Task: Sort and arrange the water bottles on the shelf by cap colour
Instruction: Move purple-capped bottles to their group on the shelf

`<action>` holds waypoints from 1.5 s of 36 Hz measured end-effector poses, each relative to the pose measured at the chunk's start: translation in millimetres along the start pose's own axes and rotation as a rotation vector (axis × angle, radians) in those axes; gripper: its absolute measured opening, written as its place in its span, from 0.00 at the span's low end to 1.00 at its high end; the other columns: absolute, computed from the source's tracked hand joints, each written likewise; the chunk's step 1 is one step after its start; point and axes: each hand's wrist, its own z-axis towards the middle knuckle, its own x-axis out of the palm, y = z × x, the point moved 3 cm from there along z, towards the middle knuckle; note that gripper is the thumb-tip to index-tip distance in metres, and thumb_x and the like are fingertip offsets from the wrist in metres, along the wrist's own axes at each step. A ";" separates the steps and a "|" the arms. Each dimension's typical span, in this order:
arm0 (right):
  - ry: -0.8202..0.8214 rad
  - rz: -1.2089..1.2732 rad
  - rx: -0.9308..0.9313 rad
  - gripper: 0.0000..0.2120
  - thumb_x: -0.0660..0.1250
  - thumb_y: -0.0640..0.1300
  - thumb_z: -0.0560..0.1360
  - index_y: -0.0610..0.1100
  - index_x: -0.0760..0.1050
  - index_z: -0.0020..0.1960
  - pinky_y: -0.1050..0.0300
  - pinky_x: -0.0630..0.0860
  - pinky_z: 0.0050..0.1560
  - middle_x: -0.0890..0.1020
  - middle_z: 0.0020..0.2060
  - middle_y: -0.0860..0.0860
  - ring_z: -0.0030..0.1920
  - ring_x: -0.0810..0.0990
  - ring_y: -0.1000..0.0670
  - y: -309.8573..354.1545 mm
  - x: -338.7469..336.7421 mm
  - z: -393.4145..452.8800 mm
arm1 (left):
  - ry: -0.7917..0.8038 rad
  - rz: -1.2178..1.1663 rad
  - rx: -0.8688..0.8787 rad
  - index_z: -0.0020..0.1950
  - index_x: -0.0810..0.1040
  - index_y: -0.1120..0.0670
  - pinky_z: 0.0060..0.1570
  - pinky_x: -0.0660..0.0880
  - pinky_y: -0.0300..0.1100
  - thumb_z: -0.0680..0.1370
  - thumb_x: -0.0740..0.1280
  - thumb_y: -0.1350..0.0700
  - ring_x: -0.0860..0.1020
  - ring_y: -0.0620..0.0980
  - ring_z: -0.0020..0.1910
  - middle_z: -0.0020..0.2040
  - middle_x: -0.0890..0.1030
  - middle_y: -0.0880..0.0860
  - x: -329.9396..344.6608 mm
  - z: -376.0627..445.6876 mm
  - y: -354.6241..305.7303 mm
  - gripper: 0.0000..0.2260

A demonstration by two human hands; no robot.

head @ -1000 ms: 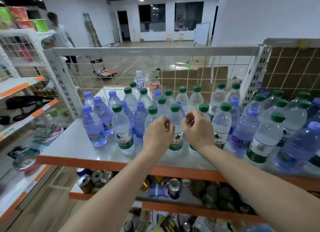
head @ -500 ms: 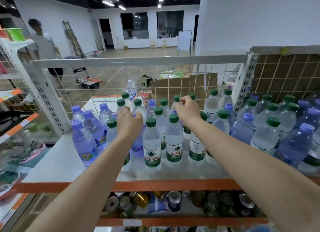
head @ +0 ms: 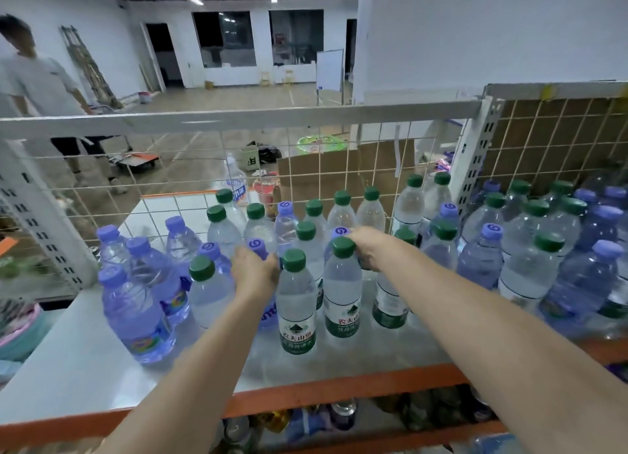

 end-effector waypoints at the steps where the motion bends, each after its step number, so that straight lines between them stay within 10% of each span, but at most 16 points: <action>1: 0.010 0.001 -0.009 0.13 0.67 0.37 0.74 0.35 0.77 0.58 0.50 0.76 0.55 0.81 0.51 0.39 0.49 0.79 0.43 5.7 0.6 -15.5 | -0.004 0.010 0.007 0.61 0.68 0.62 0.56 0.72 0.53 0.77 0.65 0.55 0.73 0.62 0.58 0.59 0.74 0.63 1.4 2.3 2.2 0.17; 11: 0.100 0.013 -0.052 0.14 0.63 0.39 0.80 0.39 0.73 0.64 0.56 0.72 0.34 0.80 0.52 0.39 0.37 0.75 0.49 15.4 -1.3 -39.6 | -0.041 -0.083 0.033 0.53 0.68 0.52 0.58 0.72 0.53 0.78 0.63 0.52 0.75 0.60 0.56 0.56 0.78 0.59 2.6 4.0 2.4 0.07; 27: -0.030 -0.160 -0.301 0.17 0.70 0.48 0.76 0.41 0.73 0.62 0.53 0.71 0.51 0.77 0.54 0.45 0.52 0.75 0.45 47.4 -23.5 -65.3 | -0.134 -0.317 0.330 0.48 0.70 0.55 0.46 0.66 0.44 0.79 0.63 0.55 0.72 0.53 0.46 0.46 0.75 0.52 -29.6 -29.0 -48.8 0.05; 40: -0.314 0.077 -0.753 0.14 0.69 0.49 0.76 0.42 0.73 0.56 0.60 0.70 0.50 0.78 0.48 0.50 0.47 0.75 0.51 86.8 -45.9 -120.3 | -0.454 -0.278 0.616 0.52 0.71 0.57 0.52 0.68 0.49 0.78 0.65 0.52 0.72 0.55 0.52 0.47 0.74 0.52 -74.9 -69.9 -108.7 0.09; 45: -0.450 0.162 -0.914 0.09 0.69 0.46 0.76 0.41 0.73 0.48 0.75 0.68 0.34 0.78 0.40 0.50 0.34 0.74 0.60 97.7 -59.5 -149.0 | -0.567 -0.230 0.681 0.55 0.72 0.58 0.49 0.67 0.48 0.78 0.63 0.49 0.73 0.56 0.53 0.52 0.78 0.53 -88.6 -88.3 -131.4 0.13; 54: -0.687 0.221 -1.020 0.10 0.70 0.49 0.76 0.49 0.70 0.42 0.58 0.73 0.41 0.78 0.35 0.54 0.36 0.76 0.54 97.2 -79.5 -181.8 | -0.611 -0.249 0.755 0.58 0.72 0.58 0.44 0.64 0.43 0.78 0.61 0.46 0.73 0.55 0.55 0.54 0.78 0.53 -102.1 -121.4 -157.1 0.17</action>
